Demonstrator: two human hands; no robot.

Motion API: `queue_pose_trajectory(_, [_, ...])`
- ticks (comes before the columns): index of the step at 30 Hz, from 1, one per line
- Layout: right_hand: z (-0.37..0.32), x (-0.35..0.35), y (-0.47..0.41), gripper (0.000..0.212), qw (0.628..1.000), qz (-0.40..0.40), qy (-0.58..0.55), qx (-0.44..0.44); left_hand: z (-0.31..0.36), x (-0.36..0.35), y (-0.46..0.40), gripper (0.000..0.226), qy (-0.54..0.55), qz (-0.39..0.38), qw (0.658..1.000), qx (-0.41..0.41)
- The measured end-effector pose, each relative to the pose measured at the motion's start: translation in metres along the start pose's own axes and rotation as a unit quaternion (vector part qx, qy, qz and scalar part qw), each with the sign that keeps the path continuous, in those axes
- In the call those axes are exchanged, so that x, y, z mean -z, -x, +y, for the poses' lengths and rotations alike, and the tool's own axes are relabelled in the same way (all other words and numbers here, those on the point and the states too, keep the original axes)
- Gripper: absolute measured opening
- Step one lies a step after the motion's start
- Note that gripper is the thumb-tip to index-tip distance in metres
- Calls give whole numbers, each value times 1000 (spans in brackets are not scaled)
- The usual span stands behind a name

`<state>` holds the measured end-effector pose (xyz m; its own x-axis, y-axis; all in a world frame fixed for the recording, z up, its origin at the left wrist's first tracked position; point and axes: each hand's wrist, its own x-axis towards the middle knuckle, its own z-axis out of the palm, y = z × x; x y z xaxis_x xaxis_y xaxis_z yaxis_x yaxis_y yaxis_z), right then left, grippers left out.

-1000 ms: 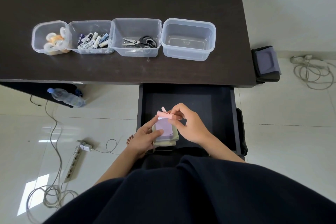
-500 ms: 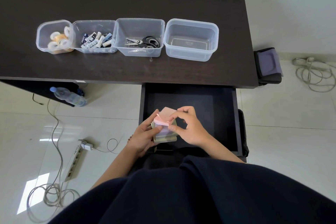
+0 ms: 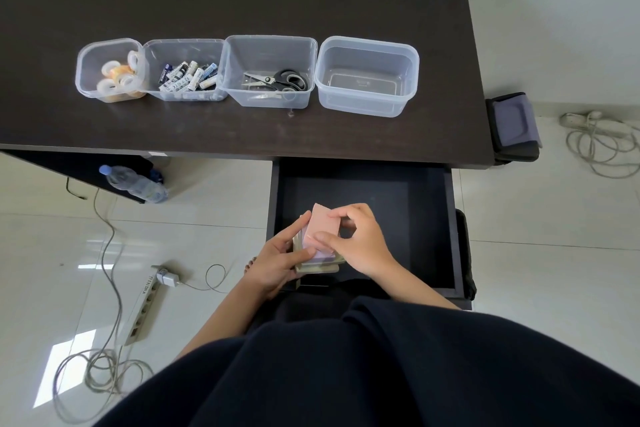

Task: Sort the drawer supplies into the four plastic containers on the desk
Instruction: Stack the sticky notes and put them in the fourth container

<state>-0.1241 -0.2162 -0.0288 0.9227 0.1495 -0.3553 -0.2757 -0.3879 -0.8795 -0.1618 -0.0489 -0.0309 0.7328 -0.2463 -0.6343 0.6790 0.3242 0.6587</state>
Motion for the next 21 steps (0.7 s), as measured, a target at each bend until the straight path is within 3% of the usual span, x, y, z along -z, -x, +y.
queue_pose_trajectory(9, [-5,0,9,79,996,-77,-23,-43,1,1,4,73,14,-18,1000,5])
queue_pose_trajectory(15, [-4,-4,15,73,977,-120,-138,-107,8,-5,3,73,23,-37,999,-1])
queue_pose_trajectory(21, [-4,0,11,65,973,-110,-158,-123,13,-7,2,66,-45,-13,999,-2])
